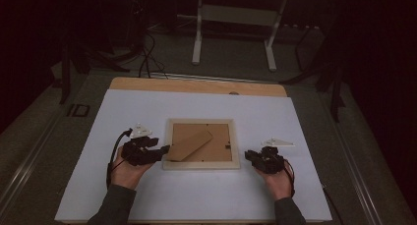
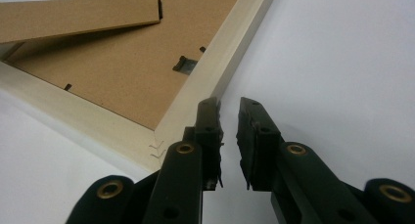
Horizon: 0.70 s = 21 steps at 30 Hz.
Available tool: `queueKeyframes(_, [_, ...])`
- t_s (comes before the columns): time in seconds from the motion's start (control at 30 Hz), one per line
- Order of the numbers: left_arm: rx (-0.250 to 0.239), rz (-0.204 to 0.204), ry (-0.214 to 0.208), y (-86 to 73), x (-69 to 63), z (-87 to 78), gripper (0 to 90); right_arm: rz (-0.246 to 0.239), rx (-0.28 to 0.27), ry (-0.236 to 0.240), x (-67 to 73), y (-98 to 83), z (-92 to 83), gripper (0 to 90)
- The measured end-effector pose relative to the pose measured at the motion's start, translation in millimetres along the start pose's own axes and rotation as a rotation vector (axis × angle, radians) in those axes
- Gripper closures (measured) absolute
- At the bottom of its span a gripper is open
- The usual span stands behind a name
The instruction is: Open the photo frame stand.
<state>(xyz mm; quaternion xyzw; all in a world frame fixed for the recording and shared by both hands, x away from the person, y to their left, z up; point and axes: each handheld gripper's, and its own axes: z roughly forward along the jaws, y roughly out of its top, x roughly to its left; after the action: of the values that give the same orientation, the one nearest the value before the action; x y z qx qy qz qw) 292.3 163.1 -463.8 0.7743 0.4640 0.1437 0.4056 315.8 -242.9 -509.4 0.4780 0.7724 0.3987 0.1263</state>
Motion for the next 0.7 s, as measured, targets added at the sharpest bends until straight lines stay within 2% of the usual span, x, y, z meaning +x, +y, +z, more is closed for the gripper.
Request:
queueKeyframes(0.2, [0.028,0.013,0.009,6.6,-3.8,7.4,45.8,0.003,0.002,0.001,-0.8,-0.6,1.0,77.0])
queueKeyframes(0.4, [0.053,0.018,-0.010,10.4,-4.7,16.5,45.1,0.008,-0.002,0.003,-2.3,-0.9,0.4,75.5])
queueKeyframes(0.47, [0.056,0.019,-0.026,11.6,-4.4,18.5,44.7,0.009,-0.003,0.002,-2.4,-0.9,0.5,75.3])
queueKeyframes(0.5, [0.056,0.024,-0.050,13.8,-4.8,21.0,44.7,0.009,-0.003,0.002,-2.5,-0.9,0.4,75.2])
queueKeyframes(0.7, [0.067,0.040,-0.093,22.9,-7.5,29.9,45.0,0.014,-0.003,0.001,-3.2,-1.4,0.5,74.4])
